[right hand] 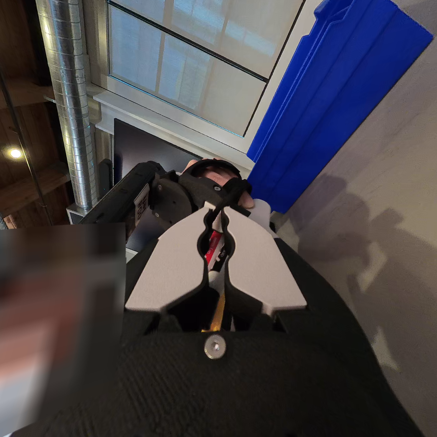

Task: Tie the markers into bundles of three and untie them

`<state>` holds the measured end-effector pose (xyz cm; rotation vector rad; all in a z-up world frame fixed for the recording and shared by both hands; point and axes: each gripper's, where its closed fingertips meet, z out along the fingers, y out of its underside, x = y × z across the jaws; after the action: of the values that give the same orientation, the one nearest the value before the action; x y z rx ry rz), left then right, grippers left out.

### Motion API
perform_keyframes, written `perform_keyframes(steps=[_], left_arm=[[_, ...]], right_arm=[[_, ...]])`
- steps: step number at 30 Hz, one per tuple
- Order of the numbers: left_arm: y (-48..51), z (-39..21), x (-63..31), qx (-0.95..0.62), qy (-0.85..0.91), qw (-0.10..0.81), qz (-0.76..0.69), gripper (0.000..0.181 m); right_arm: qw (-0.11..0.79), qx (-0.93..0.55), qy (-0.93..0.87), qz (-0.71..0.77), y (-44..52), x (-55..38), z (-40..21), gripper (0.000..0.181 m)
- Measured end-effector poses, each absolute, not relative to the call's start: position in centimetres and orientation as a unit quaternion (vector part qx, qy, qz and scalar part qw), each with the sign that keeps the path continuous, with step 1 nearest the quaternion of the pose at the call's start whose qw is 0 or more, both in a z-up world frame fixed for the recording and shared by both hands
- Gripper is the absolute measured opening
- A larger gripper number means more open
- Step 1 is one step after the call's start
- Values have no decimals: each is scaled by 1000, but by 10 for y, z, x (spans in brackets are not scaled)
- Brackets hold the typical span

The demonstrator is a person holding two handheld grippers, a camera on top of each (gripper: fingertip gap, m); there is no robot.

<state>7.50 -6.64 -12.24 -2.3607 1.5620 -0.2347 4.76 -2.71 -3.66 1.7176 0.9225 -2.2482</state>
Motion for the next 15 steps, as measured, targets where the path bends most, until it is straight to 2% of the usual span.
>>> perform_keyframes(steps=[1,11,15], left_arm=[[-67,-122,75,-821,545,150,-80,42],[-69,-120,76,-819,547,150,-86,42],[-68,-120,76,-817,550,152,-82,42]], right_arm=[[83,577,307,-753,-28,47,-37,7],[62,583,288,-757,-21,47,-38,9],[65,584,291,-755,-21,48,-39,17]])
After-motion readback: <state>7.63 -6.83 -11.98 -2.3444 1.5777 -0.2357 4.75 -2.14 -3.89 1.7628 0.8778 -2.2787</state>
